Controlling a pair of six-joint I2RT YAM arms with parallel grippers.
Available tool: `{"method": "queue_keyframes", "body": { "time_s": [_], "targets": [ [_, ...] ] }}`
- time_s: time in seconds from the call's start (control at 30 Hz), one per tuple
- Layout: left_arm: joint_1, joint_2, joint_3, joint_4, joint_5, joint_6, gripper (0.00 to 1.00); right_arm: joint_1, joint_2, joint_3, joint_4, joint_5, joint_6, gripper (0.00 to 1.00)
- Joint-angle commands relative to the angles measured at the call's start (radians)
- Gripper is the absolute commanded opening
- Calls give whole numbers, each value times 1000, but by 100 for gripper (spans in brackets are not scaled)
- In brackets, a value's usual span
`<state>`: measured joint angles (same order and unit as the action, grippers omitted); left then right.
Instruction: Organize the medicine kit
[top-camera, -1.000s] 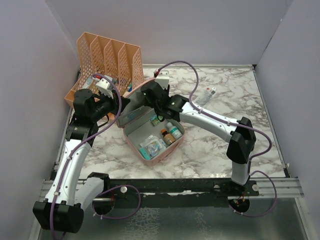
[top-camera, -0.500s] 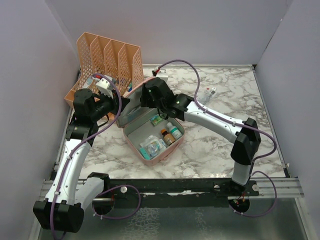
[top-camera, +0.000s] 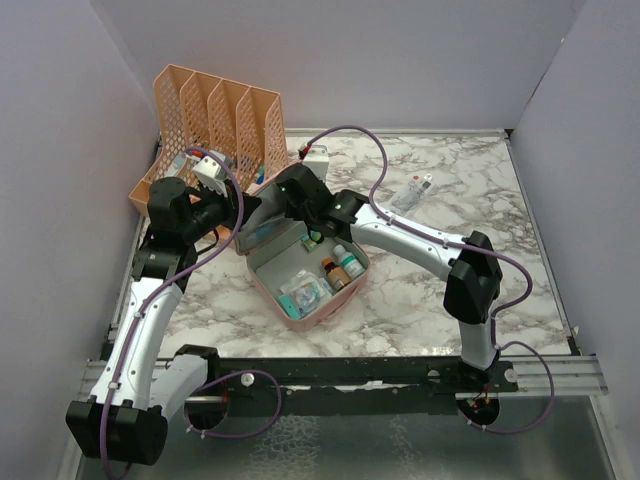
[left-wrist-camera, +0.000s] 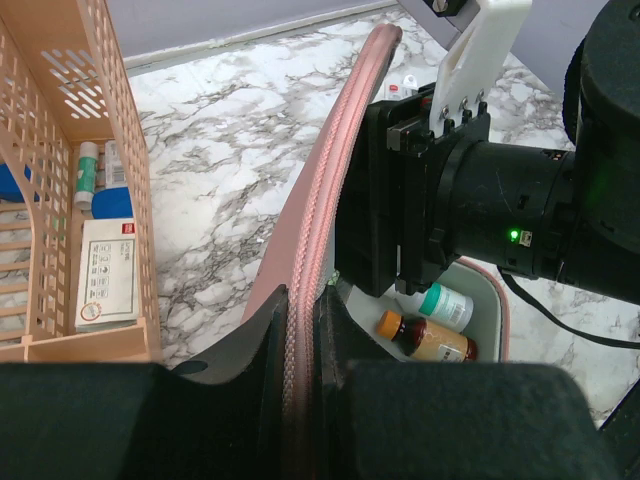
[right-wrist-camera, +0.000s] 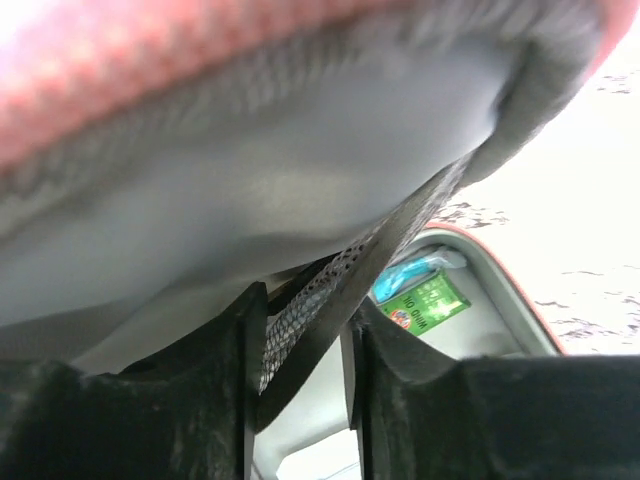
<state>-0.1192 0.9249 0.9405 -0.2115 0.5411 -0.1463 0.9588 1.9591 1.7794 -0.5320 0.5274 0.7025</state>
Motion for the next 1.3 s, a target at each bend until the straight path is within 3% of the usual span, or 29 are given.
{"method": "queue_keyframes", "body": {
  "time_s": [0.0, 0.23, 0.33, 0.5, 0.67, 0.83, 1.03, 1.27],
  "targets": [
    [5, -21, 44, 57, -1, 15, 0, -16, 39, 31, -115, 257, -17, 32],
    [4, -17, 47, 56, -6, 21, 0, -18, 42, 91, -197, 319, -2, 31],
    [4, -13, 50, 56, -10, 22, 0, -17, -14, 44, -144, 228, -39, 33],
    [4, -8, 52, 56, -11, 23, 0, -22, -110, -59, -31, 15, -68, 49],
    [4, -6, 50, 56, -5, 22, 0, -25, -151, -85, 40, -138, -83, 53],
    [4, -15, 48, 48, 12, 21, 0, -31, -222, -112, 123, -171, -91, 54],
    [4, -17, 44, 45, 20, 17, 0, -34, -374, -258, 285, -182, -100, 55],
    [5, -3, 42, 53, 37, 0, 0, -40, -467, -349, 356, -215, 19, 55]
  ]
}}
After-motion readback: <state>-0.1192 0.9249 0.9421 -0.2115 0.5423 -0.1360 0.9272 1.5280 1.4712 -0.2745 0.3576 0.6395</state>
